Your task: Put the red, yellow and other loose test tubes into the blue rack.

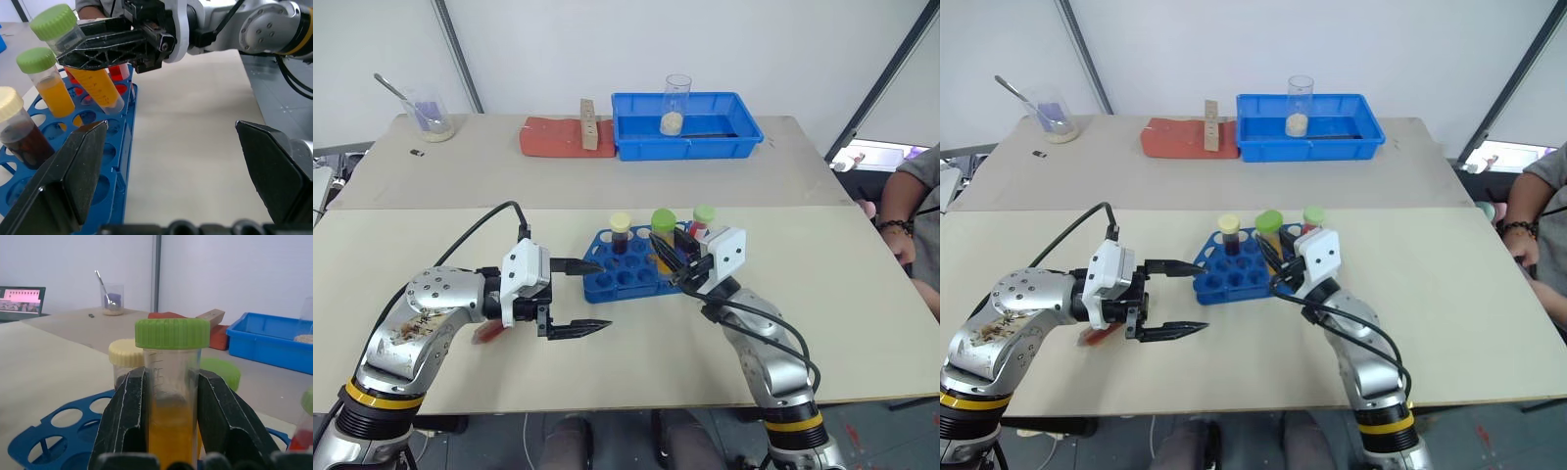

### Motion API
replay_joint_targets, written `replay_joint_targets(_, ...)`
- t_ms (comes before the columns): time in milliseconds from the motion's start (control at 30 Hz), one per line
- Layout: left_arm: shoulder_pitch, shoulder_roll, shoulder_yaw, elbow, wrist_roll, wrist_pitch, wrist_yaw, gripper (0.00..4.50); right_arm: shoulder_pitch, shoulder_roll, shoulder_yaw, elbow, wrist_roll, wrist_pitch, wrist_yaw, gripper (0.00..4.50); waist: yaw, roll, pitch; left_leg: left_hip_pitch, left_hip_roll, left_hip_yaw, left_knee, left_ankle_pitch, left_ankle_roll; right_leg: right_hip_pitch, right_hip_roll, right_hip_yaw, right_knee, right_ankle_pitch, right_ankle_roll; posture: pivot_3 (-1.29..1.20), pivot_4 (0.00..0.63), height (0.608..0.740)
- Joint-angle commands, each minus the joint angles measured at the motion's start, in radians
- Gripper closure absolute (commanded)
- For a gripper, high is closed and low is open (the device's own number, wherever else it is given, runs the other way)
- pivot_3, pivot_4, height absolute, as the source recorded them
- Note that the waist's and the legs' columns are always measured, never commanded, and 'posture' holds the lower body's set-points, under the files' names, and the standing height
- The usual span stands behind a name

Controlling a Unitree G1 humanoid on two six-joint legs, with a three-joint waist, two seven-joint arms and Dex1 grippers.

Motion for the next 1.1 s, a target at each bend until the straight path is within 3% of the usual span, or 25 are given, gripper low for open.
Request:
replay_joint_targets(33, -0.012, 0.011, 0.008, -0.035, -0.015, 0.007, 0.003, 0.0, 0.006, 0.018, -0.005, 0.006, -0.02, -0.056, -0.021, 3.51, 0.0, 0.0, 0.0, 0.0, 0.0, 0.0, 0.0, 0.0, 0.0, 0.0, 0.0, 0.0, 0.0, 0.0, 0.0, 0.0, 0.15, 0.74)
replay_joint_targets(533, -0.025, -0.004, 0.023, -0.042, -0.042, 0.064, 0.055, 0.0, 0.078, 0.096, 0.008, 0.067, -0.041, -0.176, -0.06, 3.52, -0.001, 0.0, 0.0, 0.001, 0.0, 0.0, 0.0, 0.0, 0.0, 0.0, 0.0, 0.0, 0.001, -0.001, -0.002, 0.0, 0.15, 0.74)
replay_joint_targets(600, -0.025, -0.001, 0.023, -0.044, -0.047, 0.073, 0.062, 0.0, 0.084, 0.097, 0.002, 0.064, -0.027, -0.18, -0.052, 2.48, -0.001, 0.0, 0.0, 0.001, 0.0, 0.0, -0.001, 0.0, 0.0, 0.0, 0.0, 0.0, 0.001, -0.001, -0.001, 0.0, 0.15, 0.74)
replay_joint_targets(833, -0.018, 0.033, 0.043, -0.065, -0.053, 0.121, 0.094, 0.0, 0.102, 0.018, -0.002, 0.035, -0.065, -0.159, -0.021, 0.09, -0.001, 0.0, 0.0, 0.001, 0.0, 0.0, -0.001, 0.0, 0.0, 0.0, 0.0, 0.0, 0.001, -0.001, -0.002, 0.0, 0.15, 0.74)
replay_joint_targets(1100, -0.025, 0.265, 0.144, -0.08, -0.07, 0.268, 0.068, 0.0, 0.203, -0.263, -0.076, -0.23, 0.012, -0.015, 0.151, 0.04, 0.0, 0.0, 0.0, 0.002, 0.0, 0.0, -0.001, 0.0, 0.0, 0.0, 0.0, 0.0, 0.001, -0.005, -0.006, 0.0, 0.15, 0.74)
